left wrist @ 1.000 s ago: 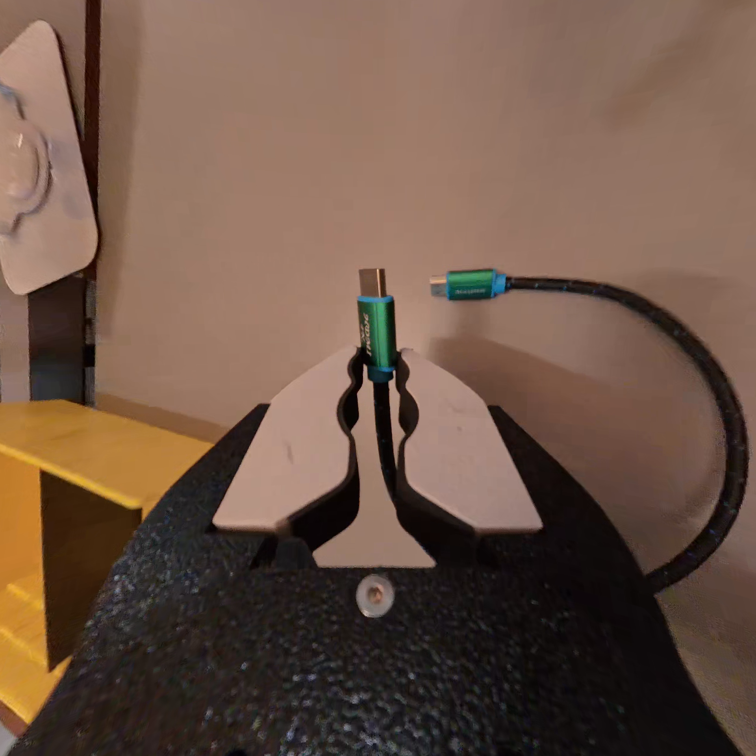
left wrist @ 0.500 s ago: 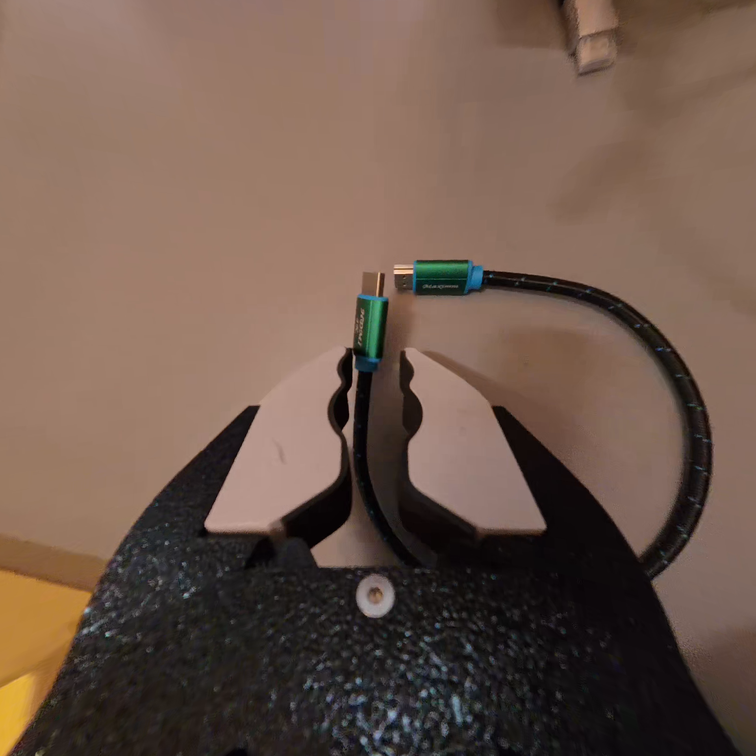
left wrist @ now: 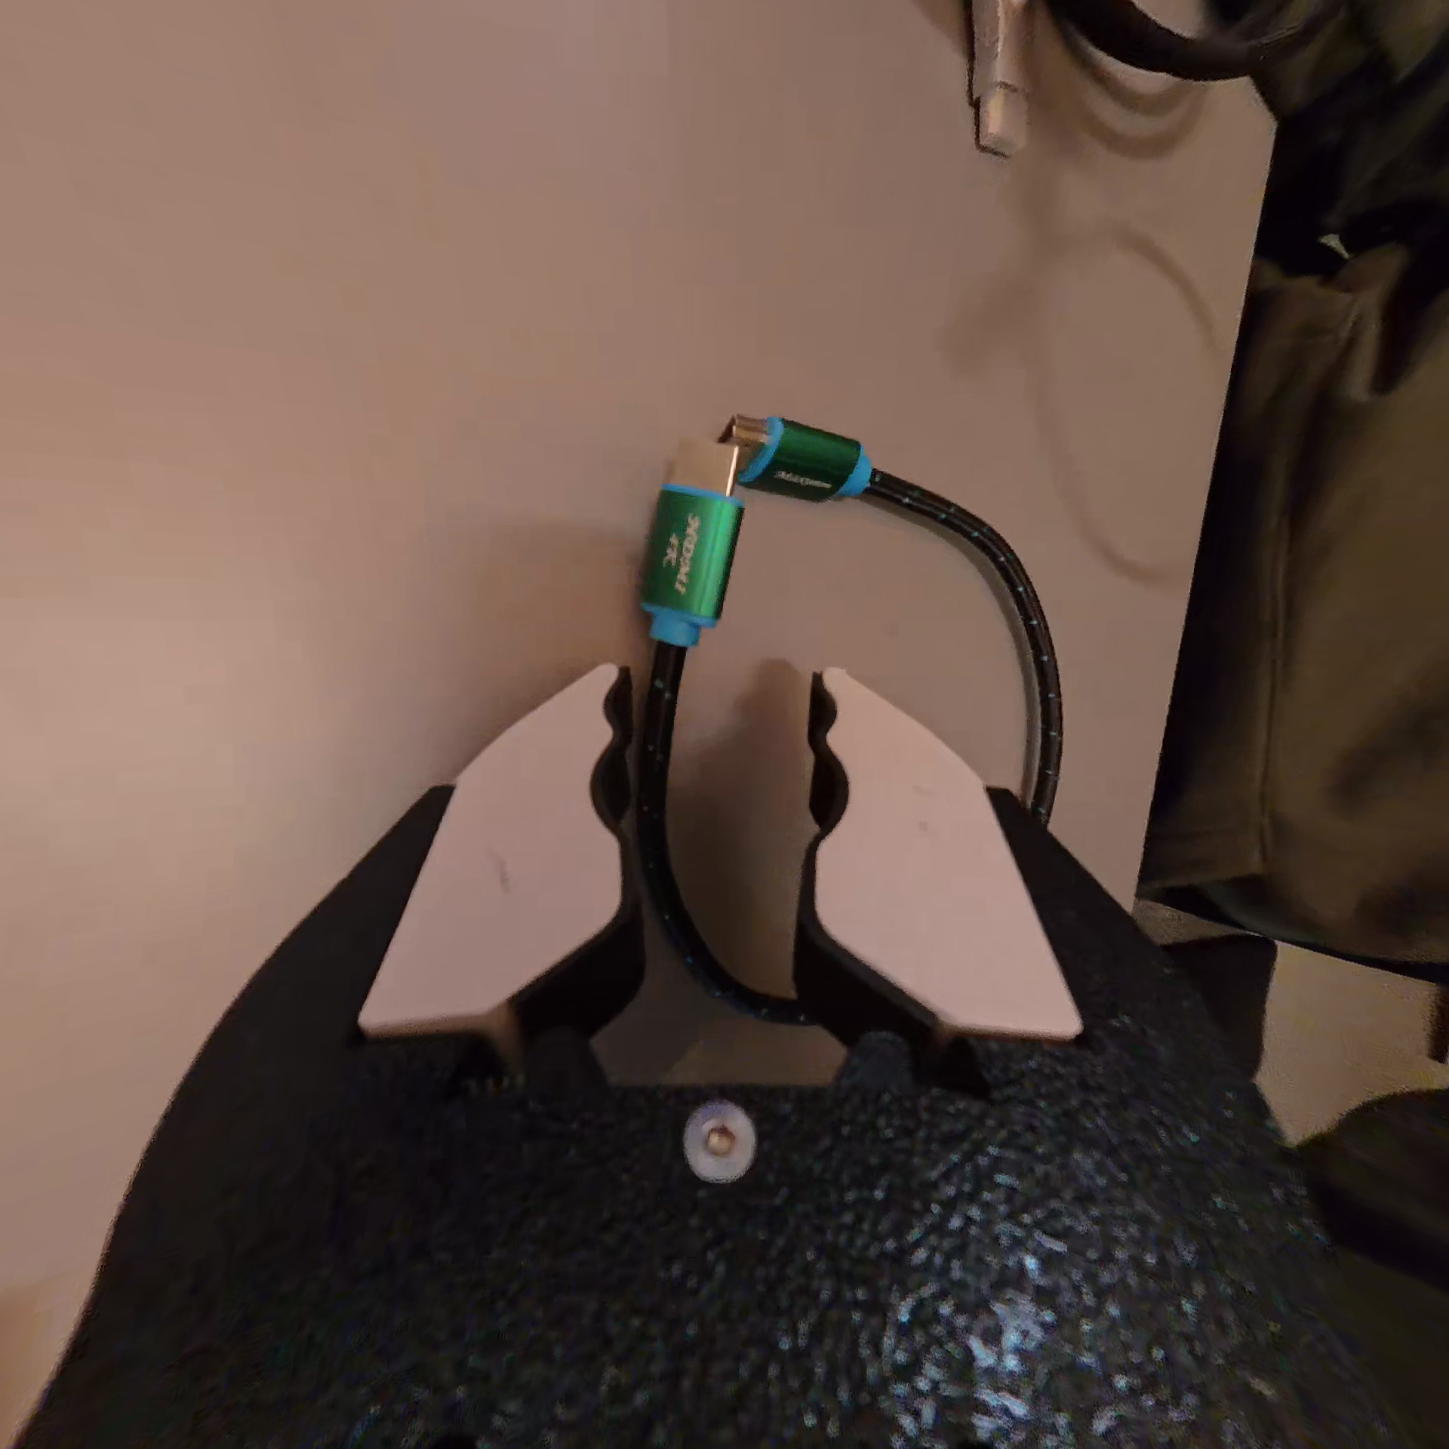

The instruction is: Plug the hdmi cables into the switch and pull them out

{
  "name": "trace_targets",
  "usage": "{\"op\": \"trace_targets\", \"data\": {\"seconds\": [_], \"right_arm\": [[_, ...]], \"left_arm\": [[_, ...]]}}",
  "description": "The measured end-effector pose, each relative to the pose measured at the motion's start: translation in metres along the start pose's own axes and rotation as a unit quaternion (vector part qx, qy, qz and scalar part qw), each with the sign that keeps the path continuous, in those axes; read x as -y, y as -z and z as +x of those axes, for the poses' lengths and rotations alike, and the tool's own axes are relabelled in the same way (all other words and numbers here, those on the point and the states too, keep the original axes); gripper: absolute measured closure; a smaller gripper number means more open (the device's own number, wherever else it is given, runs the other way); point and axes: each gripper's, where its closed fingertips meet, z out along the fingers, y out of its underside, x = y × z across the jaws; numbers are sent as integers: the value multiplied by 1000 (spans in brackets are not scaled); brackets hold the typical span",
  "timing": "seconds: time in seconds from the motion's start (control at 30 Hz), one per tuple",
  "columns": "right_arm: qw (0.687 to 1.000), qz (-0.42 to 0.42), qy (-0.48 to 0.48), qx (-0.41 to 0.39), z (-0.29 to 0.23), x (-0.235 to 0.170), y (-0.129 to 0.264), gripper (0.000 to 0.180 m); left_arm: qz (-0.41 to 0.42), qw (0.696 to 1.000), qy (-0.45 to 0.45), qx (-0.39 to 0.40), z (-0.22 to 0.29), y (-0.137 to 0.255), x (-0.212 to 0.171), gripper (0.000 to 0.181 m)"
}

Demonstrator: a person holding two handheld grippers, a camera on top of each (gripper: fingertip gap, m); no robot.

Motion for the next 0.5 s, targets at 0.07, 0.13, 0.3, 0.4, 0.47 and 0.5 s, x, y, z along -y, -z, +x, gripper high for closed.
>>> {"op": "trace_targets", "data": {"seconds": [0.07,0.13,0.3,0.4,0.47,0.5], "right_arm": [[1000,0,-1,0,0,0,0,157],[1000,1,-2,0,0,0,0,157],[1000,0,-2,1,0,0,0,157],[1000,3,-2,2,0,1,1,157],[1000,5,-3,0,1,1,1,157],[1000,5,-4,1,1,1,1,157]], "left_arm": [[-12,1000,7,-12,-3,-1,6,139],[-24,999,23,-43,-2,-2,11,140],[-56,988,58,-129,6,-6,19,141],[-69,985,42,-152,8,-8,19,146],[-71,984,36,-157,7,-10,18,151],[-71,984,32,-157,7,-11,17,155]]}}
